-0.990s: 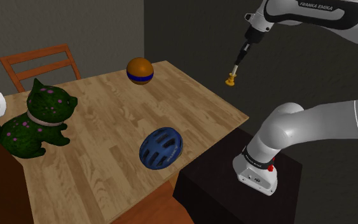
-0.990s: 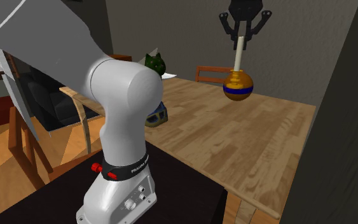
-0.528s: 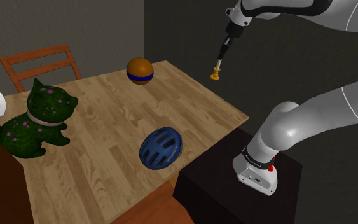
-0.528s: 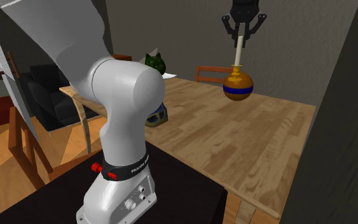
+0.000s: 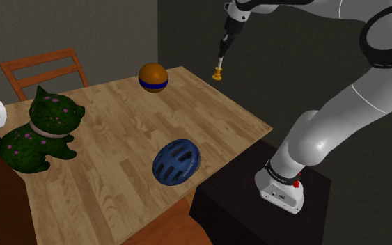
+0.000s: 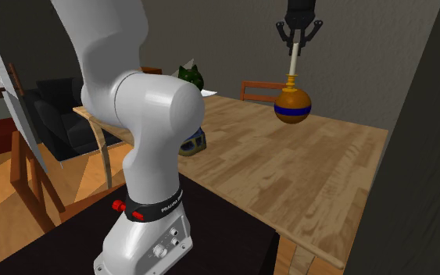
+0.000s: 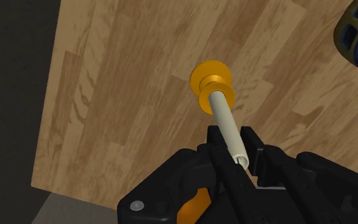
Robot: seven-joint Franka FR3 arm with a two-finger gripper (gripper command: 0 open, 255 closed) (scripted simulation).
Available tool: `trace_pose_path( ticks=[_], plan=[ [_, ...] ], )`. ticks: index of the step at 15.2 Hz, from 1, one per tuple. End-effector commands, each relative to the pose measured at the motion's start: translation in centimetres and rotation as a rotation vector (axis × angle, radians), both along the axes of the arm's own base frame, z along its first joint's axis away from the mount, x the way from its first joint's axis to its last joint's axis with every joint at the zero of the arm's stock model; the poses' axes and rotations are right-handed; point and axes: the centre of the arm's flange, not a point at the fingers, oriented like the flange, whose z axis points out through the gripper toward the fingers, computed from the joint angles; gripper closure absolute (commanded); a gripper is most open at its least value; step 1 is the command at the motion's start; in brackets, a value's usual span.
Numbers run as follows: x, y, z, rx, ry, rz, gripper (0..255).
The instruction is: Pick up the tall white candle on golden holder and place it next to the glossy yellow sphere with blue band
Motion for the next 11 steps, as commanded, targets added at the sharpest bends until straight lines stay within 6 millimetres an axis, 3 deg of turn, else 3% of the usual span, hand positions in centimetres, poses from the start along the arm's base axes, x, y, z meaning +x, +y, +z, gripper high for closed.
trace_pose_path(
  ticks=[1,11],
  plan=[
    [2.6,0.5,-0.1,0.000,0.000,0.000,255],
    [15.6,3.0,-0.1,0.000,0.000,0.000,255]
  ],
)
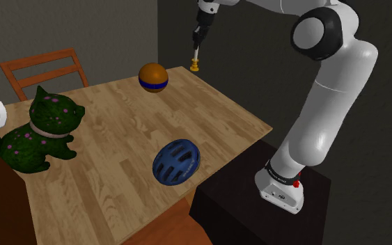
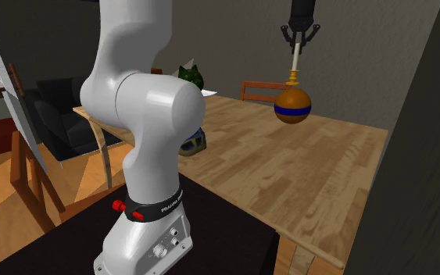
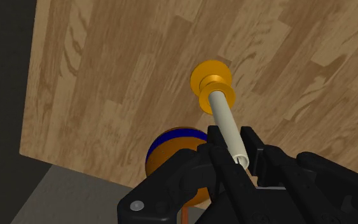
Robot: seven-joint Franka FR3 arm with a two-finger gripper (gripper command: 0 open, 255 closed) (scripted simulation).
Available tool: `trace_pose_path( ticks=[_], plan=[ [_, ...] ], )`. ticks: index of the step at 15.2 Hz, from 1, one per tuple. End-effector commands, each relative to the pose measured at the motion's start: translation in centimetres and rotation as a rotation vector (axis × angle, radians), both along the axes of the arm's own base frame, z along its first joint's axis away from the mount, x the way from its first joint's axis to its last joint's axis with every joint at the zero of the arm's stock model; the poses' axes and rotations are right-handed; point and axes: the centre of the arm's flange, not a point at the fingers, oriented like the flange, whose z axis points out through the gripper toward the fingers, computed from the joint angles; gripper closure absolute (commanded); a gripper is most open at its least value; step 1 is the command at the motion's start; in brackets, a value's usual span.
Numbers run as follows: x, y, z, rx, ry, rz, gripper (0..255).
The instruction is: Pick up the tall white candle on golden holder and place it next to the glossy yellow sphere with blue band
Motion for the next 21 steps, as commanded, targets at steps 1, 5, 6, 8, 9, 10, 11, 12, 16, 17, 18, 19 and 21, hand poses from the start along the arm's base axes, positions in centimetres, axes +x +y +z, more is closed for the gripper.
trace_pose_path(
  ticks=[1,5,6,8,9,10,11,12,16,17,18,19,21],
  plan=[
    [2.9,1.1,-0.1,0.001,0.000,0.001,255],
    [8.1,2.1,-0.1,0.001,0.000,0.001,255],
    [9.4,2.4,-0.1,0.001,0.000,0.001,255],
    [10.7,2.7,-0.6,0.001,0.000,0.001,255],
    [10.7,2.7,-1.1,0.001,0.000,0.001,255],
    [10.7,2.7,-1.7,0.001,0.000,0.001,255],
    [10.7,2.7,-2.2,0.001,0.000,0.001,255],
    [10.7,2.7,-2.7,0.001,0.000,0.001,255],
    [10.7,2.7,-4.8,0.001,0.000,0.001,255],
    [10.7,2.7,-5.4,0.001,0.000,0.001,255],
    [10.7,2.7,-5.9,0.001,0.000,0.001,255],
    [10.7,2.7,-6.4,0.001,0.000,0.001,255],
    [10.7,2.7,-7.5,0.001,0.000,0.001,255]
  ],
)
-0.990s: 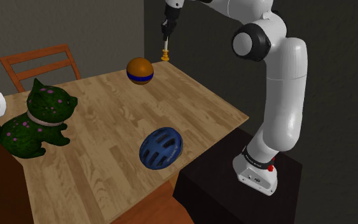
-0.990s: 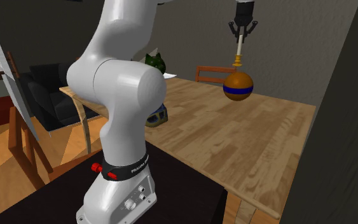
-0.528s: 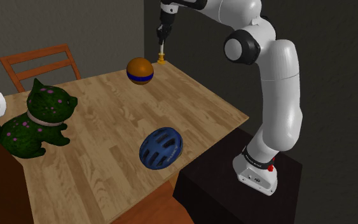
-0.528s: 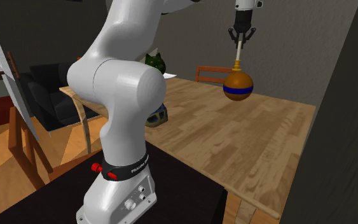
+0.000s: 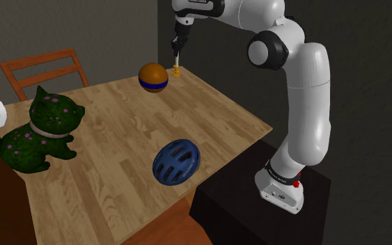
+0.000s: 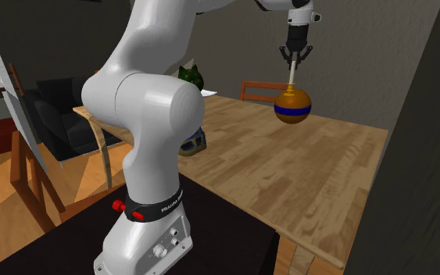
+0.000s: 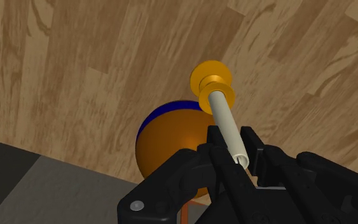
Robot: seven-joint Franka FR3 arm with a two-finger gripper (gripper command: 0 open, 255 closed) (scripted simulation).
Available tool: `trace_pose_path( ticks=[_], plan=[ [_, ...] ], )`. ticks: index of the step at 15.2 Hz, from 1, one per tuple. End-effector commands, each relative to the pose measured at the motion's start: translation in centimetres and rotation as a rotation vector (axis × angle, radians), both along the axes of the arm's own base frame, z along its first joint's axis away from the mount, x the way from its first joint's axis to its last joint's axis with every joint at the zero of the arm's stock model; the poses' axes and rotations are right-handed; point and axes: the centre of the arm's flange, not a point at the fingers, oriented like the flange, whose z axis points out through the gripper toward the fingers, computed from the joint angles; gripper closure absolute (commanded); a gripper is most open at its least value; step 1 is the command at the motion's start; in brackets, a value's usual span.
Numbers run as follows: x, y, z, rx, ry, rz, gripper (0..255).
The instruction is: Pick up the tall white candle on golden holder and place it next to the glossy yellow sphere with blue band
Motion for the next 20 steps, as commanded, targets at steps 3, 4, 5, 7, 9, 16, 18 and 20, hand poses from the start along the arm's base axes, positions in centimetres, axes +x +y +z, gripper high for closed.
trace_pose_path(
  ticks=[3,4,5,7,9,16,18,20],
  plan=[
    [0.0,0.1,-2.1,0.000,0.000,0.000,255],
    [0.0,0.1,-2.6,0.000,0.000,0.000,255],
    [0.0,0.1,-3.1,0.000,0.000,0.000,255],
    [0.0,0.1,-4.2,0.000,0.000,0.000,255],
    [0.0,0.1,-5.2,0.000,0.000,0.000,255],
    [0.0,0.1,-8.9,0.000,0.000,0.000,255],
    [0.0,0.1,-10.0,0.000,0.000,0.000,255],
    [0.0,0.1,-11.0,0.000,0.000,0.000,255]
  ],
)
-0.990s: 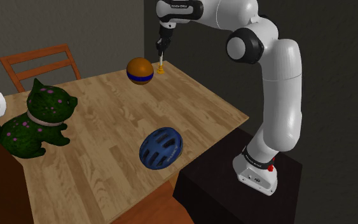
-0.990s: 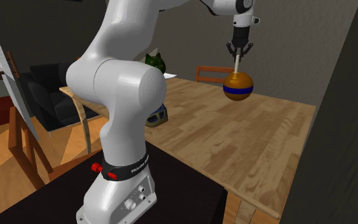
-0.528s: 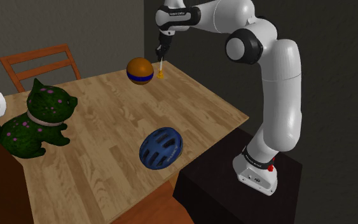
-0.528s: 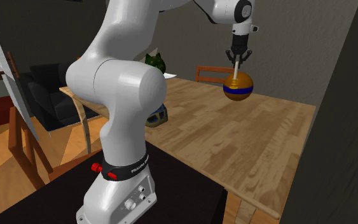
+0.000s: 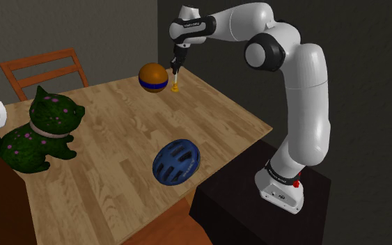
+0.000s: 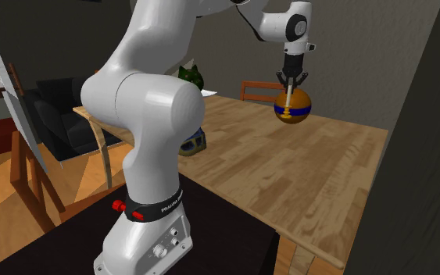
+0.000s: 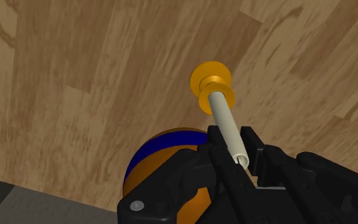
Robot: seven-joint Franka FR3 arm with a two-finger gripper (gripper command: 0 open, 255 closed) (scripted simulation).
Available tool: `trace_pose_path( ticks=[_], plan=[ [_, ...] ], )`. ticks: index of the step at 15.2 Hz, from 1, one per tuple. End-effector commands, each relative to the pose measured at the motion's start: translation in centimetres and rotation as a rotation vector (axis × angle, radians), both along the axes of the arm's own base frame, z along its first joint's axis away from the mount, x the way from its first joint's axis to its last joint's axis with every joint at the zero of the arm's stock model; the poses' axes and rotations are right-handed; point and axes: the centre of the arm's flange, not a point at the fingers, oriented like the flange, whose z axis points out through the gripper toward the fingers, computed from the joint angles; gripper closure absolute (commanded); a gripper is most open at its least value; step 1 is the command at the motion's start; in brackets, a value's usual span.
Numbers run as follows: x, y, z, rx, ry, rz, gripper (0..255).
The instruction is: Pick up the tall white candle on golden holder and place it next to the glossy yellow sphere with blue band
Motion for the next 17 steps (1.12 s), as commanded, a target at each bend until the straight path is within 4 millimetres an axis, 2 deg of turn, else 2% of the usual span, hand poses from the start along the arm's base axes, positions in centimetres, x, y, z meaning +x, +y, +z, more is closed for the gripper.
trace_pose_path(
  ticks=[1,14,17],
  plan=[
    [-0.1,0.0,-1.0,0.000,0.000,0.000,255],
    [-0.1,0.0,-7.9,0.000,0.000,0.000,255],
    [-0.1,0.0,-7.9,0.000,0.000,0.000,255]
  ],
)
